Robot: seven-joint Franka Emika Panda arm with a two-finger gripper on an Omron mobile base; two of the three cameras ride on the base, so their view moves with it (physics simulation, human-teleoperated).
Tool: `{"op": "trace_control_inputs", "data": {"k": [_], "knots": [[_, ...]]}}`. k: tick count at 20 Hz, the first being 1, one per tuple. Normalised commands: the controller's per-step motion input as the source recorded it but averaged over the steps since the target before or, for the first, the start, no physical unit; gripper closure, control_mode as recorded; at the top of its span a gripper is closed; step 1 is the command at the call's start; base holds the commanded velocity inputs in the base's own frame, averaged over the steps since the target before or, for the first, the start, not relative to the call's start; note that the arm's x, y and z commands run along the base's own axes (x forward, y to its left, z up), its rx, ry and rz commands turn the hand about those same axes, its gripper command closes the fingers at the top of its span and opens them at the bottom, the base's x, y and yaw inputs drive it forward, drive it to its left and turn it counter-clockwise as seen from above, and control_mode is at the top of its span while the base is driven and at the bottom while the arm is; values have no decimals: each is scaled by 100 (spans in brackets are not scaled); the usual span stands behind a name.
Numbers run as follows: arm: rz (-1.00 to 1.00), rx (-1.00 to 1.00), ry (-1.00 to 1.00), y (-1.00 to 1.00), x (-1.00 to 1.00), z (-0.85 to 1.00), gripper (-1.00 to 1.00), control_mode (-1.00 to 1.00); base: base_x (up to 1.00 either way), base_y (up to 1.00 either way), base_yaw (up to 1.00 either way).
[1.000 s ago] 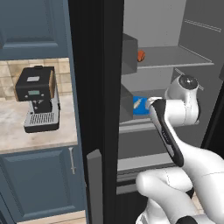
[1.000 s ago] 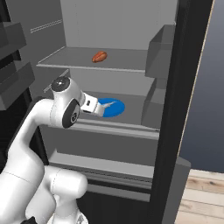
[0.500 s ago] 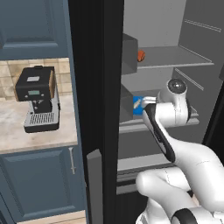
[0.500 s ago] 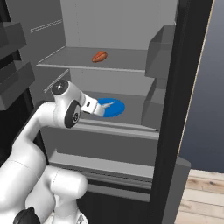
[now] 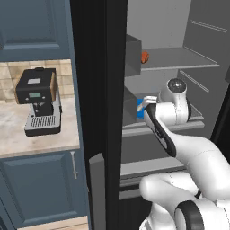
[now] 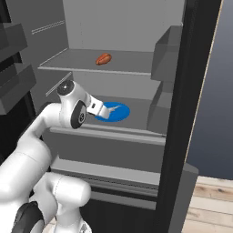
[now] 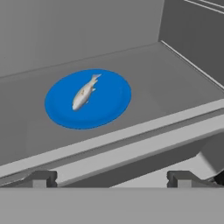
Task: Transport the fish from the fridge to the microwave and turn on the microwave.
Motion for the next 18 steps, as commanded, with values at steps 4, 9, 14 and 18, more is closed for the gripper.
{"op": "trace_control_inputs", "data": {"k": [4, 9, 14, 18], "knots": [[0, 4, 0, 0, 16, -8, -100, -100, 0, 0, 0], [0, 3, 0, 0, 13, -11, -100, -100, 0, 0, 0], [0, 2, 0, 0, 15, -10, -100, -100, 0, 0, 0], [0, 0, 0, 0, 21, -2, -100, -100, 0, 0, 0]]}}
